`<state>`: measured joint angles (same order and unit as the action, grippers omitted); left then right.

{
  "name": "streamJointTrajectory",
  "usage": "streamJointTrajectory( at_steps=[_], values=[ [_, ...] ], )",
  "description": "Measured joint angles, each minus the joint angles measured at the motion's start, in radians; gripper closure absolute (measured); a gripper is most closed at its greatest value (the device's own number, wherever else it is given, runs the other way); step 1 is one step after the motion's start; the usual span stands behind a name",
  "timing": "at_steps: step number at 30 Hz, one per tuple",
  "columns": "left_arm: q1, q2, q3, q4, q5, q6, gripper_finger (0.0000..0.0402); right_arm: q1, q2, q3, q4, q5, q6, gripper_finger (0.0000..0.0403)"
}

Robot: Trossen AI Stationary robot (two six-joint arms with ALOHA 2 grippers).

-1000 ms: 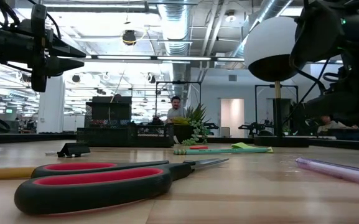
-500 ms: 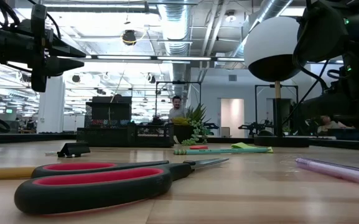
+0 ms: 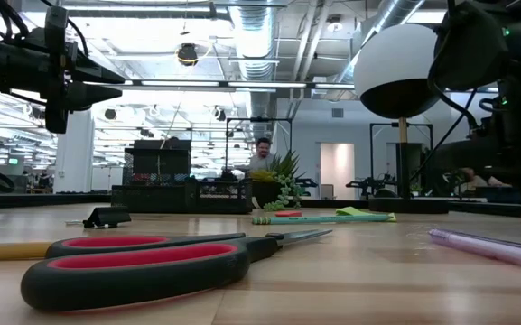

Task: Pick and place office supplies into organizer
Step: Put the brown pen into the black desk organizer

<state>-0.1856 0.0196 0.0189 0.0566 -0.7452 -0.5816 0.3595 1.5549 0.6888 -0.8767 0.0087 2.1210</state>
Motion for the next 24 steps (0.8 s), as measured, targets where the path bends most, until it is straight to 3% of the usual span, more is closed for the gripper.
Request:
streamJointTrajectory(
  at_steps=[9,17,24],
  values=[
    [0.000,0.000,0.000,0.000,0.000,0.001,0.0294,-0.038,0.001,-0.002,0.026,0.045,-0.007,0.0384],
    [0.000,0.000,0.000,0.000,0.000,0.002,0.0294,-0.015,0.009,0.042,0.039,0.103,-0.069,0.0361],
    [0.000,0.000,0.000,0.000,0.000,0.000,0.0294,0.022,0.012,0.141,0.241,0.250,-0.149,0.0380]
  ],
)
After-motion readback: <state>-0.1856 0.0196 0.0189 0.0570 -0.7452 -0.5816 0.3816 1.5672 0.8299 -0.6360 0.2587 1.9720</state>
